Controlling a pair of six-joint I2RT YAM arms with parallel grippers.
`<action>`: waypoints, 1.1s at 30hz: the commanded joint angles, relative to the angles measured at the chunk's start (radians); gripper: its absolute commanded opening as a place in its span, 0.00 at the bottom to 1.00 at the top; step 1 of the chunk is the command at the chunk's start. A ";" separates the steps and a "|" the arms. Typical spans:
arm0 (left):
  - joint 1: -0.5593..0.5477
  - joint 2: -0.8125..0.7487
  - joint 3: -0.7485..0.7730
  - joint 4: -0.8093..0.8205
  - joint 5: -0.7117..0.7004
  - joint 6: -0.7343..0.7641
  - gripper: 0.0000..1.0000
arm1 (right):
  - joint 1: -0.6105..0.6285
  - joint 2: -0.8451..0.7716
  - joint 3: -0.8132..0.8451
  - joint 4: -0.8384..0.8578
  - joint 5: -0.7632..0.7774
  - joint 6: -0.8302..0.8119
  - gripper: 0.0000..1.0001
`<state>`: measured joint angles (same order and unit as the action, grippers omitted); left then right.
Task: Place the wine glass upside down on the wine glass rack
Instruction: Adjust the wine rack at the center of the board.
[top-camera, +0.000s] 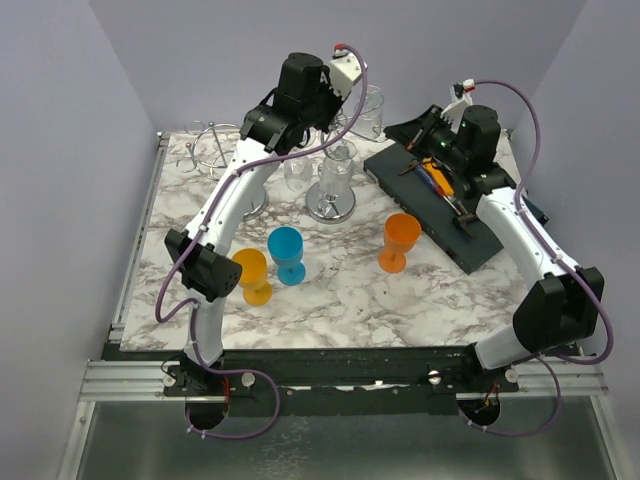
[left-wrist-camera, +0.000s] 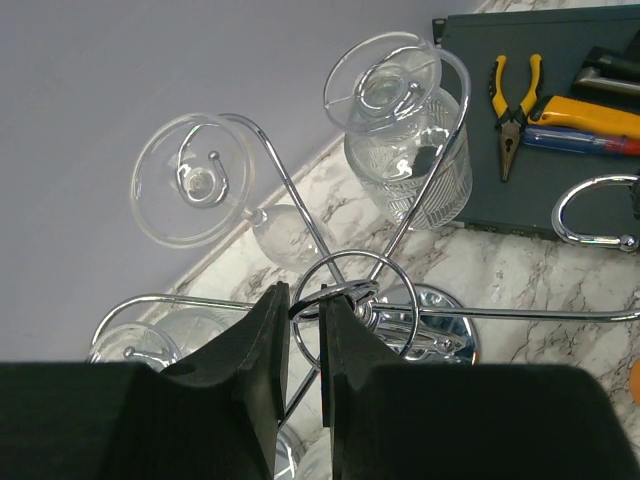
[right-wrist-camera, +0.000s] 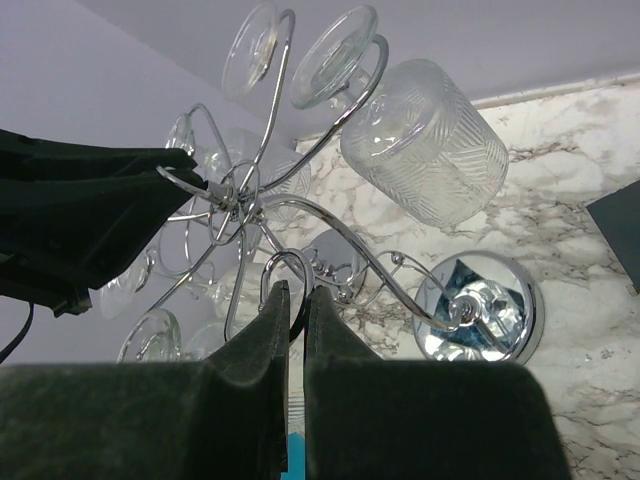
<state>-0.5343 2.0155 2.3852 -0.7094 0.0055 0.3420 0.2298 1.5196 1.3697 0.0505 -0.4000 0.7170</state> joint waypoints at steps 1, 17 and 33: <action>0.014 0.060 0.042 -0.013 -0.055 0.011 0.18 | 0.004 -0.072 -0.038 0.017 -0.013 -0.051 0.01; 0.013 0.075 0.084 0.004 -0.062 0.005 0.19 | 0.021 -0.143 -0.138 0.067 -0.014 -0.021 0.01; 0.013 -0.201 -0.071 -0.028 -0.024 -0.048 0.61 | 0.020 -0.062 0.114 -0.115 0.072 -0.152 0.35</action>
<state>-0.5243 1.9640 2.3501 -0.7036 -0.0196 0.3271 0.2535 1.4826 1.4395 -0.0471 -0.3584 0.6216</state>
